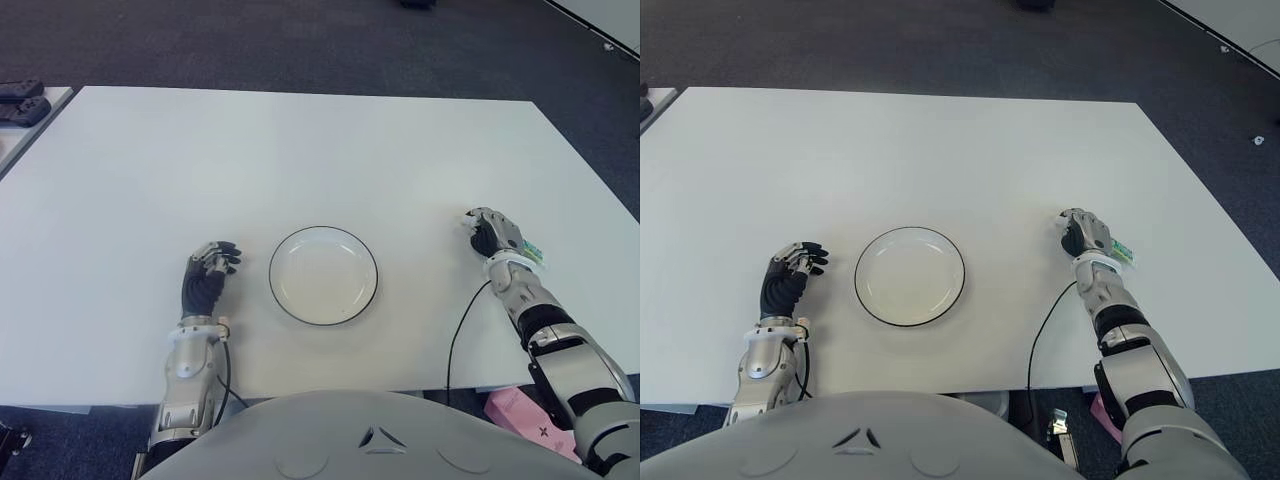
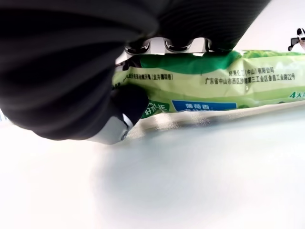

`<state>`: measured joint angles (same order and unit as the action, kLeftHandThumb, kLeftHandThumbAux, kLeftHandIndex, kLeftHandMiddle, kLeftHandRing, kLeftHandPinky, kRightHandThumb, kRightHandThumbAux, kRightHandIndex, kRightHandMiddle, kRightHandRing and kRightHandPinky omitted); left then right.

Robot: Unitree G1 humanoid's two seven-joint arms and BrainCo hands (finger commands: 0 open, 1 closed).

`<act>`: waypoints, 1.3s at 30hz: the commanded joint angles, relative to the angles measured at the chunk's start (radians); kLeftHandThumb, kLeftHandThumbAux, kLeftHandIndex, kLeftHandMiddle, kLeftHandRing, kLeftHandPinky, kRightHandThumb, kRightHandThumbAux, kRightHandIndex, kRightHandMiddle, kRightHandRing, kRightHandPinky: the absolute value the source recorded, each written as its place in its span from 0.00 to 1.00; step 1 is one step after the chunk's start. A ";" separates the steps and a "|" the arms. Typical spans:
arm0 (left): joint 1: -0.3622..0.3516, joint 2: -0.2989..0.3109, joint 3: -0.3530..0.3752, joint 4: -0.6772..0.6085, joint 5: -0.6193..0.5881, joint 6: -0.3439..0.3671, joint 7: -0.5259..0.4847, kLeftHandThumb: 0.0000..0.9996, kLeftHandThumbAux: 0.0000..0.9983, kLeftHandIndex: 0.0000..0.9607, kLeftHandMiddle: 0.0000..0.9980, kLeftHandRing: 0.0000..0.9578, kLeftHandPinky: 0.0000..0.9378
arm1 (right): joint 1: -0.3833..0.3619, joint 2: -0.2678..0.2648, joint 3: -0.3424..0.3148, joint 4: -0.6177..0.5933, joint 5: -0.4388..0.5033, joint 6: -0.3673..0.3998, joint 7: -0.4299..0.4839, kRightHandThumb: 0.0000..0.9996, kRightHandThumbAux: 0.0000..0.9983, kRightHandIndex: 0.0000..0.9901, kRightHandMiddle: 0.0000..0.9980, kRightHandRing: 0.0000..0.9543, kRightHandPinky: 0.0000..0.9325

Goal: Put the toothpaste on the table into the plate.

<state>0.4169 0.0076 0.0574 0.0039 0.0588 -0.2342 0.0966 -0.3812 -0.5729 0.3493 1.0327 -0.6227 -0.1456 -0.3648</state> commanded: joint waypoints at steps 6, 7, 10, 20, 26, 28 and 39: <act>-0.001 0.002 -0.003 0.020 0.001 0.030 -0.008 0.84 0.68 0.43 0.47 0.52 0.53 | 0.123 0.042 0.030 -0.043 0.029 -0.025 0.103 1.00 0.66 0.43 0.50 0.50 0.50; -0.001 0.002 -0.003 0.020 0.001 0.030 -0.008 0.84 0.68 0.44 0.47 0.52 0.53 | 0.125 0.041 0.028 -0.050 0.035 -0.023 0.106 1.00 0.66 0.43 0.50 0.50 0.51; -0.001 0.001 -0.002 0.018 0.000 0.034 -0.007 0.84 0.68 0.44 0.47 0.52 0.53 | 0.134 0.040 0.021 -0.084 0.052 -0.010 0.116 1.00 0.66 0.43 0.50 0.50 0.53; -0.001 -0.003 0.001 0.010 -0.001 0.049 -0.003 0.84 0.68 0.43 0.47 0.51 0.52 | 0.163 0.033 -0.010 -0.158 0.096 -0.026 0.104 1.00 0.66 0.43 0.48 0.50 0.55; -0.003 -0.003 0.001 0.011 -0.003 0.046 -0.004 0.84 0.68 0.43 0.47 0.51 0.52 | 0.177 0.023 -0.046 -0.311 0.116 0.004 0.111 1.00 0.66 0.44 0.48 0.51 0.55; -0.004 -0.003 0.001 0.011 -0.002 0.046 -0.004 0.84 0.68 0.44 0.47 0.51 0.52 | 0.191 0.020 -0.055 -0.345 0.113 -0.006 0.098 1.00 0.66 0.44 0.47 0.51 0.55; -0.011 -0.003 -0.005 0.017 0.003 0.039 -0.005 0.84 0.68 0.44 0.47 0.52 0.53 | 0.278 -0.014 -0.113 -0.617 0.098 -0.034 0.090 1.00 0.66 0.45 0.44 0.52 0.55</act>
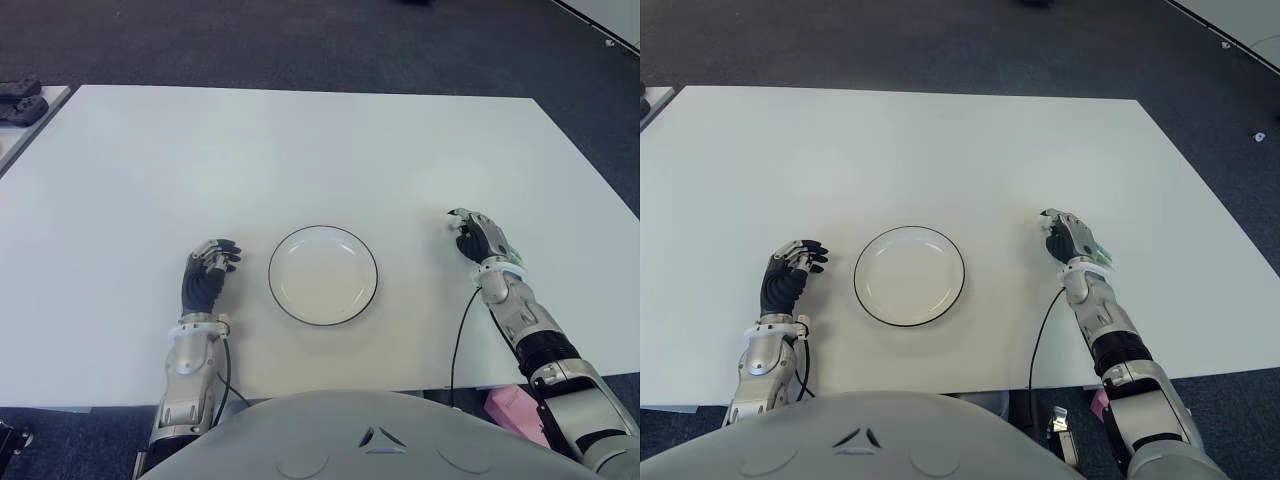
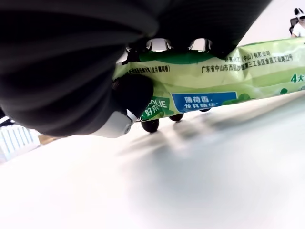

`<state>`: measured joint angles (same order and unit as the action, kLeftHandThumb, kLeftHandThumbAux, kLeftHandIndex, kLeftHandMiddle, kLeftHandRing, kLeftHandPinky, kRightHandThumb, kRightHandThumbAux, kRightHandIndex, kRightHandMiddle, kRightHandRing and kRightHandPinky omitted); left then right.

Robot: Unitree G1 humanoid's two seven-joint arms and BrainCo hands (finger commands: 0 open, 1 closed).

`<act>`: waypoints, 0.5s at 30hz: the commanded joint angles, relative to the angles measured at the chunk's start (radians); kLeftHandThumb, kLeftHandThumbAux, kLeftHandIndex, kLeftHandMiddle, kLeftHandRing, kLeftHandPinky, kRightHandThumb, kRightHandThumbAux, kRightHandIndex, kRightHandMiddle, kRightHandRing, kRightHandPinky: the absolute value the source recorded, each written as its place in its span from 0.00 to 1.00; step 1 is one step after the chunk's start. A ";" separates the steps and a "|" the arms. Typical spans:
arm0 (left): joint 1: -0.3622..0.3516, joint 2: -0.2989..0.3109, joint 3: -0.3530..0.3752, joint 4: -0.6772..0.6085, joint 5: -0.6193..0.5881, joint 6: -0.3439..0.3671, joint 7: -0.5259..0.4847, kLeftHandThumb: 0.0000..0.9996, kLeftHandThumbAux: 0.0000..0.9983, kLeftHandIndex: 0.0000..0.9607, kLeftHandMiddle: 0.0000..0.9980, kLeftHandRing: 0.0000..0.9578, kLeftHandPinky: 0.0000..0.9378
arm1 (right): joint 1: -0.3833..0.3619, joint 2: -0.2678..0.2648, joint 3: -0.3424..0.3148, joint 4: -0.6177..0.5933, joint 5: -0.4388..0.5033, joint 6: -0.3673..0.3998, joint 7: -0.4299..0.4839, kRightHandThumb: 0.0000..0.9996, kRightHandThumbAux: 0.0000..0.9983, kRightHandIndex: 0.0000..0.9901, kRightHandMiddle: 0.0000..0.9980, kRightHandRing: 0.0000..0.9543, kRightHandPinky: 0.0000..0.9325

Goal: Put the toothpaste on the table into the plate.

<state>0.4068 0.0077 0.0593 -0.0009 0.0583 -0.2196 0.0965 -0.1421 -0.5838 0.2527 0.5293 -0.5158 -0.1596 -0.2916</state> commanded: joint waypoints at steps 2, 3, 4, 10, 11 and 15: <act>-0.003 -0.004 -0.007 0.025 0.004 0.024 -0.004 0.84 0.68 0.44 0.47 0.52 0.52 | 0.056 -0.005 -0.028 -0.204 -0.016 -0.011 0.029 1.00 0.66 0.45 0.44 0.52 0.55; -0.004 -0.004 -0.008 0.026 0.004 0.023 -0.004 0.84 0.68 0.44 0.47 0.52 0.52 | 0.062 -0.005 -0.032 -0.229 -0.019 -0.007 0.034 1.00 0.66 0.45 0.44 0.52 0.54; -0.005 -0.004 -0.008 0.027 0.003 0.023 -0.005 0.84 0.68 0.44 0.47 0.52 0.52 | 0.072 -0.002 -0.039 -0.286 -0.021 0.005 0.048 1.00 0.66 0.45 0.44 0.53 0.54; -0.011 -0.007 -0.009 0.032 -0.002 0.018 -0.007 0.84 0.68 0.44 0.47 0.52 0.52 | 0.113 0.008 -0.082 -0.473 0.005 0.001 0.116 1.00 0.66 0.46 0.44 0.52 0.53; -0.011 -0.008 -0.009 0.033 -0.002 0.018 -0.007 0.84 0.68 0.44 0.47 0.52 0.52 | 0.116 0.012 -0.087 -0.493 0.010 0.004 0.128 1.00 0.66 0.46 0.44 0.52 0.54; -0.017 -0.012 -0.011 0.040 -0.001 0.015 -0.004 0.84 0.68 0.44 0.47 0.52 0.52 | 0.115 0.037 -0.102 -0.594 0.036 0.017 0.189 1.00 0.66 0.47 0.45 0.52 0.54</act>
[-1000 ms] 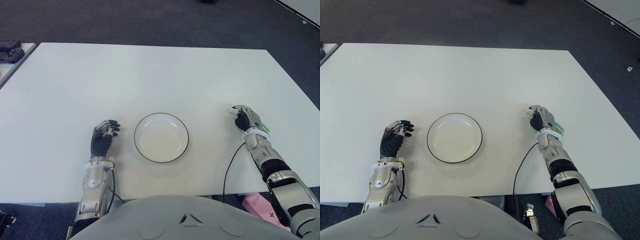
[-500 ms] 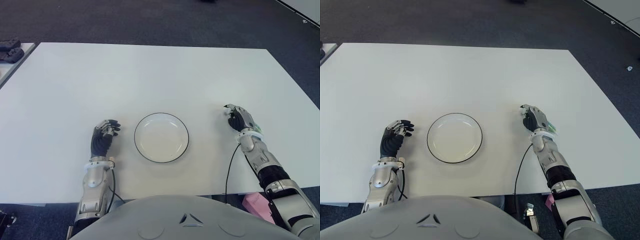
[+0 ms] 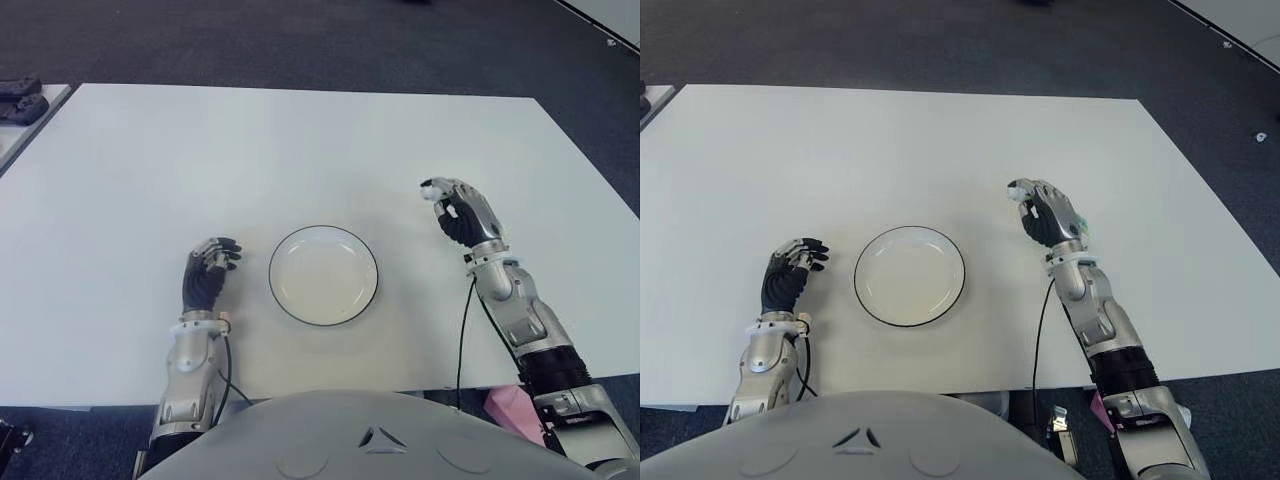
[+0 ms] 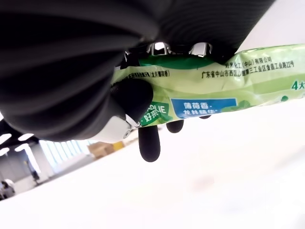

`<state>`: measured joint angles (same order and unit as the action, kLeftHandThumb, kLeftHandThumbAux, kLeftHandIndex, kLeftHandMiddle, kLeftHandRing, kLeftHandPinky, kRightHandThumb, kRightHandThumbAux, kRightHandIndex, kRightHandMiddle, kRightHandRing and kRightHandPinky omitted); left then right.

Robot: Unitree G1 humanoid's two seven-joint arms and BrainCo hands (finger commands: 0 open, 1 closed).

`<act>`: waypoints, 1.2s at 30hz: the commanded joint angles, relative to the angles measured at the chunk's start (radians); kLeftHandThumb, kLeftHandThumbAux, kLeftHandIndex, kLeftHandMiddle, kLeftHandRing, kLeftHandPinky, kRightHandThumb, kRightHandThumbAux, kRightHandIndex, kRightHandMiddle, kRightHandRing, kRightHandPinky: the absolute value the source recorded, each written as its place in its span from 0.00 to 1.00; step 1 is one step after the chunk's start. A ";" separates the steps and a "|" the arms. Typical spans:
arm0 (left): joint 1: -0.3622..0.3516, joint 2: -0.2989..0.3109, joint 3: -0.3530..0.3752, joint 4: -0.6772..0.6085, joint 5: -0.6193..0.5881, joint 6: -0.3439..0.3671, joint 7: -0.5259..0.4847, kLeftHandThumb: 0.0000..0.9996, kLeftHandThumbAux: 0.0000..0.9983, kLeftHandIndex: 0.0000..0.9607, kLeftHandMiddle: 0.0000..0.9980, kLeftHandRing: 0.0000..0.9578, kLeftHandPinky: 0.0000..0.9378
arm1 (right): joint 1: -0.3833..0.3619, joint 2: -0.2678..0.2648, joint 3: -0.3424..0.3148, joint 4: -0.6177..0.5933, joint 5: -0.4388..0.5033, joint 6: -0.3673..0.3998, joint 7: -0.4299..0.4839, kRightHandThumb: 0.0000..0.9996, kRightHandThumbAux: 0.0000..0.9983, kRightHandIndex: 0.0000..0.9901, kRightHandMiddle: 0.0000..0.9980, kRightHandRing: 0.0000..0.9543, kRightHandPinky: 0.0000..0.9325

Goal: Put the toothpaste on the table into the plate.

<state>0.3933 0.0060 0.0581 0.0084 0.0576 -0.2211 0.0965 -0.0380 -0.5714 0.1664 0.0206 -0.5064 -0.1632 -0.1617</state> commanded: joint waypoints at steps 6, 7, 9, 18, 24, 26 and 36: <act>-0.015 -0.015 -0.012 0.047 -0.001 0.009 -0.003 0.84 0.68 0.45 0.46 0.52 0.52 | -0.025 0.066 0.002 -0.143 0.020 -0.026 0.094 1.00 0.66 0.46 0.45 0.51 0.53; -0.018 -0.015 -0.012 0.051 0.000 0.007 -0.003 0.84 0.68 0.45 0.46 0.52 0.52 | -0.030 0.073 0.006 -0.145 0.018 -0.037 0.096 1.00 0.66 0.46 0.45 0.51 0.54; -0.022 -0.015 -0.012 0.059 0.002 0.001 -0.002 0.84 0.68 0.45 0.46 0.52 0.52 | -0.044 0.095 0.021 -0.156 0.018 -0.052 0.106 1.00 0.66 0.45 0.45 0.51 0.56; -0.032 -0.022 -0.013 0.077 0.008 -0.009 0.005 0.84 0.68 0.45 0.46 0.52 0.51 | -0.054 0.170 0.081 -0.247 0.056 -0.047 0.222 1.00 0.66 0.44 0.44 0.52 0.59; -0.033 -0.029 -0.014 0.078 0.016 -0.009 0.013 0.84 0.68 0.45 0.46 0.52 0.52 | -0.039 0.190 0.133 -0.296 0.103 -0.057 0.327 1.00 0.66 0.44 0.44 0.51 0.59; -0.034 -0.030 -0.014 0.079 0.016 -0.010 0.013 0.84 0.68 0.45 0.46 0.52 0.52 | -0.045 0.196 0.143 -0.290 0.109 -0.064 0.345 1.00 0.66 0.45 0.43 0.50 0.59; -0.038 -0.035 -0.010 0.094 0.017 -0.025 0.017 0.84 0.68 0.45 0.46 0.52 0.52 | -0.109 0.212 0.233 -0.216 0.092 -0.139 0.431 1.00 0.67 0.41 0.43 0.55 0.59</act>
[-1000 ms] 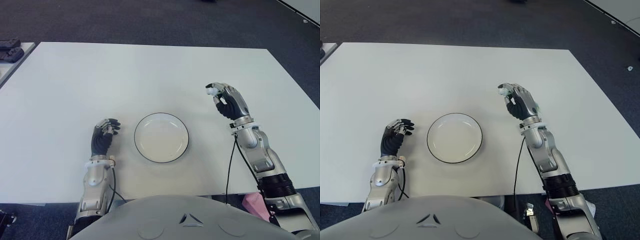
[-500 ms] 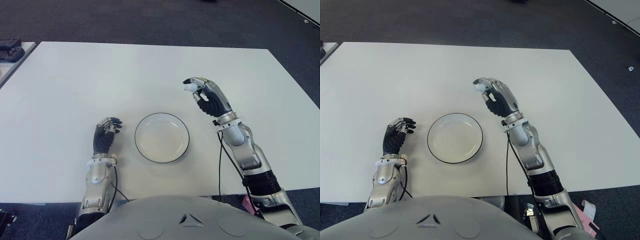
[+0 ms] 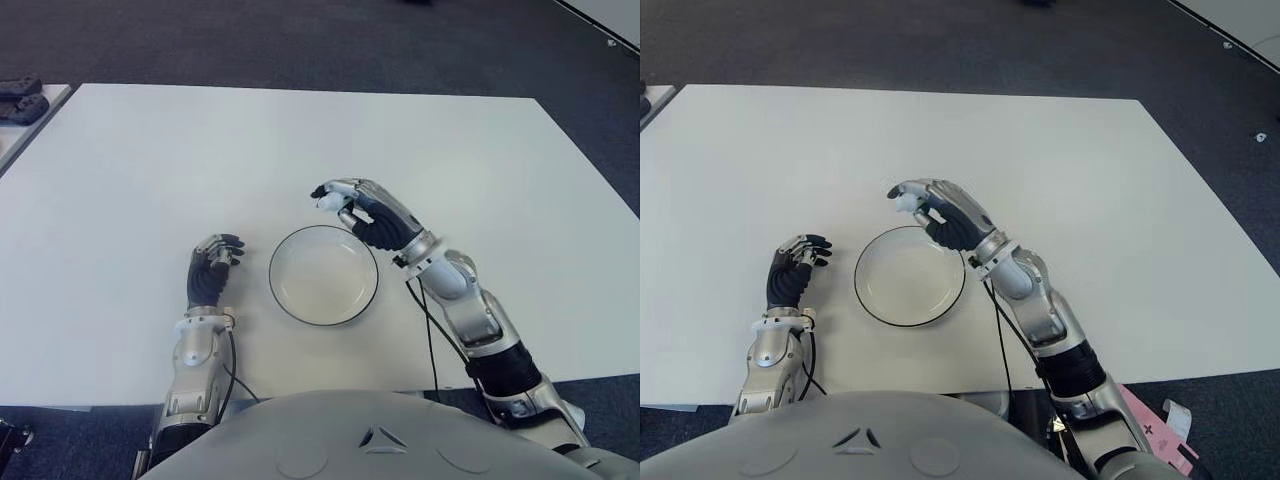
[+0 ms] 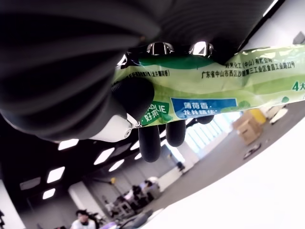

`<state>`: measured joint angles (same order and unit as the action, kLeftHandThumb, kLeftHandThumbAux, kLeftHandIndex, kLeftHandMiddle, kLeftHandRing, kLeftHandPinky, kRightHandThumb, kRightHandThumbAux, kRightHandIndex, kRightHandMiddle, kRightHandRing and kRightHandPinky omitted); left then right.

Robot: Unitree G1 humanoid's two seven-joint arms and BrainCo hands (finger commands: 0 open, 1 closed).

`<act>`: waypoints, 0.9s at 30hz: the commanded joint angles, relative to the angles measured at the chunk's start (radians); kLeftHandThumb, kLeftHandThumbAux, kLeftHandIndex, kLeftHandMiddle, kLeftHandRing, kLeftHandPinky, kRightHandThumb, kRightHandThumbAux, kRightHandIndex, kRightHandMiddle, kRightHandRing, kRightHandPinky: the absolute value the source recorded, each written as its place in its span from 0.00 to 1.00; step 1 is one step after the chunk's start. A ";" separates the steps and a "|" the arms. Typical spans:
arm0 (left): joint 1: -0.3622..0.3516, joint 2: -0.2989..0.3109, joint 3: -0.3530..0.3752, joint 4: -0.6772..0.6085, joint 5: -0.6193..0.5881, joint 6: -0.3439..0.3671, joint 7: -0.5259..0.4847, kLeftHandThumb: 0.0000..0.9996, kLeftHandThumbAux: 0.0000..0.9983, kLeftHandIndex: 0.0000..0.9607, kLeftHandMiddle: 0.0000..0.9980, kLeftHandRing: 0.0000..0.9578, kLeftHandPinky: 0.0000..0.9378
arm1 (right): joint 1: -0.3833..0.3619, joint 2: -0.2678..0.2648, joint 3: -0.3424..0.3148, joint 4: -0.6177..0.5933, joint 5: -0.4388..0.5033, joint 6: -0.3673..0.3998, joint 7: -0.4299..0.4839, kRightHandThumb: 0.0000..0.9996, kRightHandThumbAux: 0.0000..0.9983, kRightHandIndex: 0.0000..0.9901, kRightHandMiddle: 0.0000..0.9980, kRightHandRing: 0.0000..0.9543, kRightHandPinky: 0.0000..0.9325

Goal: Put the toothpaste on the table into the plate.

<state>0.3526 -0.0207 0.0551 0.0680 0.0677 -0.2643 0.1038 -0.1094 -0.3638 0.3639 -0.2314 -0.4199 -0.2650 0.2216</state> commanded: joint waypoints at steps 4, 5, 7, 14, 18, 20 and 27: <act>0.003 -0.010 -0.007 0.036 0.009 0.013 0.012 0.84 0.68 0.46 0.46 0.51 0.52 | -0.046 0.002 0.047 0.044 0.015 -0.052 0.079 1.00 0.67 0.39 0.44 0.56 0.61; 0.003 -0.011 -0.006 0.038 0.009 0.010 0.013 0.84 0.68 0.46 0.46 0.51 0.52 | -0.047 0.003 0.059 0.046 0.001 -0.056 0.085 1.00 0.67 0.39 0.45 0.56 0.61; 0.003 -0.012 -0.006 0.039 0.010 0.006 0.014 0.84 0.68 0.46 0.46 0.51 0.52 | -0.048 0.005 0.071 0.049 -0.017 -0.061 0.092 0.97 0.66 0.39 0.49 0.60 0.75; 0.007 -0.014 -0.006 0.040 0.011 0.000 0.016 0.84 0.68 0.46 0.46 0.51 0.52 | -0.037 0.039 0.138 0.112 -0.092 -0.059 0.080 0.96 0.65 0.40 0.53 0.62 0.84; 0.011 -0.014 -0.004 0.040 0.009 -0.007 0.015 0.84 0.68 0.45 0.46 0.51 0.52 | -0.012 0.048 0.146 0.124 -0.062 -0.034 0.110 0.96 0.65 0.40 0.53 0.62 0.85; 0.013 -0.014 -0.003 0.040 0.009 -0.010 0.015 0.84 0.68 0.45 0.46 0.51 0.52 | 0.004 0.049 0.147 0.127 -0.050 -0.024 0.124 0.96 0.65 0.40 0.53 0.62 0.85; 0.017 -0.013 0.000 0.041 0.011 -0.013 0.017 0.84 0.68 0.45 0.46 0.51 0.52 | 0.038 0.043 0.146 0.172 -0.059 -0.041 0.113 0.96 0.65 0.40 0.54 0.63 0.86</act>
<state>0.3550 -0.0318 0.0579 0.0822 0.0718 -0.2975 0.1119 -0.0868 -0.3155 0.5102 -0.0932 -0.4793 -0.3057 0.3394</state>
